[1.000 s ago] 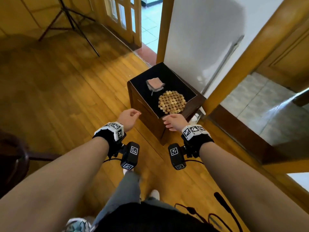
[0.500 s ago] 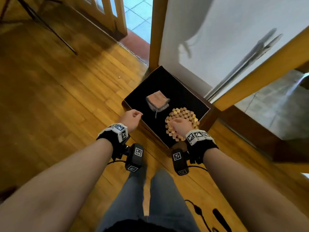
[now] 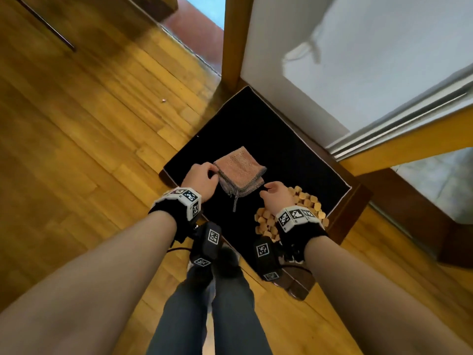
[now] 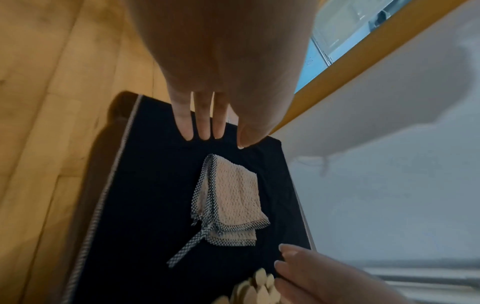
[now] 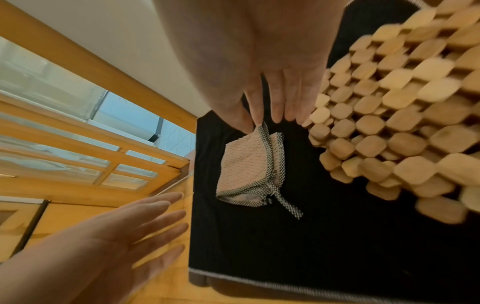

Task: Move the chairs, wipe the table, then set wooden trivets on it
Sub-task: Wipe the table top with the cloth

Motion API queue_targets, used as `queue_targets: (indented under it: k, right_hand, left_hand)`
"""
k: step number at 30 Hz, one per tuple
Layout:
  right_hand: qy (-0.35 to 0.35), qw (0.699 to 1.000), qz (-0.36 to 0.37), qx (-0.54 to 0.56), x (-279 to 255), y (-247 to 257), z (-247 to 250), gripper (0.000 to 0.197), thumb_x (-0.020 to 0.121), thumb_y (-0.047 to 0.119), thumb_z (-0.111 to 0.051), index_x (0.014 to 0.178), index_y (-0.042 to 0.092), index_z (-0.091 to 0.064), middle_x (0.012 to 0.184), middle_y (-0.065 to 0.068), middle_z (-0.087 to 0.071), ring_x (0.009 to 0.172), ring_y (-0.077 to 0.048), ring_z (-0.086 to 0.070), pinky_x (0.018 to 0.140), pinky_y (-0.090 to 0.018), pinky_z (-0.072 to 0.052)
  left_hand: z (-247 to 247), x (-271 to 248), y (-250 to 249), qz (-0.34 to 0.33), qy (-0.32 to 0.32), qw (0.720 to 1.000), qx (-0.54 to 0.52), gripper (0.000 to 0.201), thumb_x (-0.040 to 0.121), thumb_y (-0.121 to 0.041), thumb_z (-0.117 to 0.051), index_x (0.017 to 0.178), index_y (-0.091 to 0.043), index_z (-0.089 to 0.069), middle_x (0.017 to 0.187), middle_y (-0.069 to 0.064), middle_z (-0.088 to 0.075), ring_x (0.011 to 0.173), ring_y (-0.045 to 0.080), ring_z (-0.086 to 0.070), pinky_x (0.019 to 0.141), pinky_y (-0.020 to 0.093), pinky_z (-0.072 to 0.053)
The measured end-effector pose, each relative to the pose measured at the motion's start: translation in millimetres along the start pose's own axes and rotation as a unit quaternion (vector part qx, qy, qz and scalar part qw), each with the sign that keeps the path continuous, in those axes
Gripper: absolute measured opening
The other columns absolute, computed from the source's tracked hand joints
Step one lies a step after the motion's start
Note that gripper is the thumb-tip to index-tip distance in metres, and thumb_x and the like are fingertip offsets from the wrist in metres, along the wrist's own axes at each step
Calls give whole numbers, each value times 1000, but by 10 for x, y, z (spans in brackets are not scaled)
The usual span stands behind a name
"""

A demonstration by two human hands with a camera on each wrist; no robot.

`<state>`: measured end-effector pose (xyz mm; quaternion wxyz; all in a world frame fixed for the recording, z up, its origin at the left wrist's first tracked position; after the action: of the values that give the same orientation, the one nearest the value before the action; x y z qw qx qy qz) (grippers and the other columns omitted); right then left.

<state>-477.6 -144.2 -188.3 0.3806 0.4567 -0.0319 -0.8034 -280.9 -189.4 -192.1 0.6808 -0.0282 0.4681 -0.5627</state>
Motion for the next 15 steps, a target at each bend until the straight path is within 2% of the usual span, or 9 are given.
queue_targets:
  k: [3,5,7,9,12,13,15]
  right_hand:
    - [-32,999,-16,19,429,-58,-125,50,91,31,-58,132,8,-45,128,-12,-55,103,-26,-61,80,-35,-51]
    - [-46,998,-33,12,645,-74,-195,55,90,35,-60,133,6,-43,127,-13,-56,107,-27,-60,78,-32,-47]
    - [-48,998,-41,8,797,-66,-252,58,88,38,-61,131,4,-43,120,-11,-57,109,-28,-58,80,-33,-46]
    - [-42,998,-40,15,917,-28,-305,52,87,40,-64,123,5,-49,105,-6,-58,100,-27,-60,76,-33,-47]
    - [-27,999,-22,35,1043,19,-393,26,84,35,-66,93,10,-62,82,-3,-61,81,-25,-63,68,-31,-49]
    - [-23,999,-14,39,1045,41,-414,21,84,32,-65,88,12,-63,79,-2,-62,81,-24,-64,69,-31,-50]
    - [-3,998,0,67,964,99,-408,23,84,30,-62,95,9,-64,89,-3,-66,88,-23,-64,76,-32,-52]
  left_hand:
    - [-153,408,72,10,-15,1000,22,35,94,-22,-52,128,-14,-52,134,15,-44,121,33,-47,101,41,-41]
    - [-254,615,139,16,-14,999,39,43,93,-25,-54,134,-17,-46,139,14,-41,128,34,-41,104,42,-37]
    - [-351,762,216,20,-13,999,38,53,91,-29,-58,139,-15,-39,140,13,-43,129,32,-41,105,43,-38]
    - [-425,871,272,30,-20,999,26,59,88,-32,-62,138,-13,-38,135,12,-48,124,30,-47,101,41,-42]
    - [-479,949,299,40,-12,999,31,47,90,-34,-60,129,-11,-48,120,10,-60,109,28,-58,85,35,-46]
    - [-475,958,303,39,-7,998,38,40,91,-33,-58,124,-10,-54,118,11,-62,105,28,-60,81,34,-46]
    - [-411,897,288,32,7,999,29,34,93,-29,-54,117,-6,-60,116,15,-61,100,31,-61,75,33,-45]
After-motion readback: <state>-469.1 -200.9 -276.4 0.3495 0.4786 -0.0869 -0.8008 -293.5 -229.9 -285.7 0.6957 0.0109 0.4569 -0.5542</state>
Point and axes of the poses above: each hand's wrist, its own x-axis towards the middle knuckle, its own z-axis out of the back of the hand, y = z × x, the point moved 3 cm from there along x, towards the middle knuckle
